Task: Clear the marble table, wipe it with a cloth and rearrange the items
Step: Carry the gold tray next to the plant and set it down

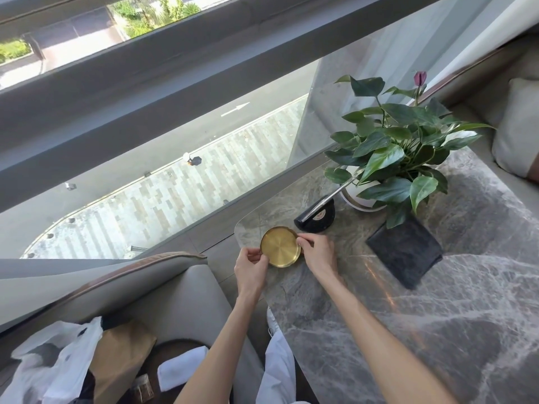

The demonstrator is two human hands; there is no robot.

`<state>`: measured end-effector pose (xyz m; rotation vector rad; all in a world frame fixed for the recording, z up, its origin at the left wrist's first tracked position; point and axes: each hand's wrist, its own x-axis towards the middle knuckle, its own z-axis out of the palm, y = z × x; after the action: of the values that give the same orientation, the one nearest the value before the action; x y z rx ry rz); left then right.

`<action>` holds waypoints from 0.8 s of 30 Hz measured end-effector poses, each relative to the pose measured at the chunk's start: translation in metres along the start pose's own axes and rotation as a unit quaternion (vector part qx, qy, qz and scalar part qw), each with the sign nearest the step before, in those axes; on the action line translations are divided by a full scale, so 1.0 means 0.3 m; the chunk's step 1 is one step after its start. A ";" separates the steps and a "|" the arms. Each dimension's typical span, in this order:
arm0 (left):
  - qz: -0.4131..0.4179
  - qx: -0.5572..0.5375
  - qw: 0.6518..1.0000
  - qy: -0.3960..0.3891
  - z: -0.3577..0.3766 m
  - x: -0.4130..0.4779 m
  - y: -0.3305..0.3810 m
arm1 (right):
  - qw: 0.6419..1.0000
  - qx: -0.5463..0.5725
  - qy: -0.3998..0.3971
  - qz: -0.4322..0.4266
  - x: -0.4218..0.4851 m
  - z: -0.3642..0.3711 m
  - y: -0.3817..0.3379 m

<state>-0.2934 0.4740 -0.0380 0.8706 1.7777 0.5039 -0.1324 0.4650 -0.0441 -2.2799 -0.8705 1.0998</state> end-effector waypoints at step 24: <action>0.254 0.380 0.889 -0.024 0.108 -0.317 0.119 | 0.999 -0.017 0.027 -0.024 -0.291 -0.344 0.162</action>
<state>-0.2337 0.4229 0.0340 1.9072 1.6947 0.0767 -0.0743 0.3560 0.0294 -2.2936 -0.9239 1.0067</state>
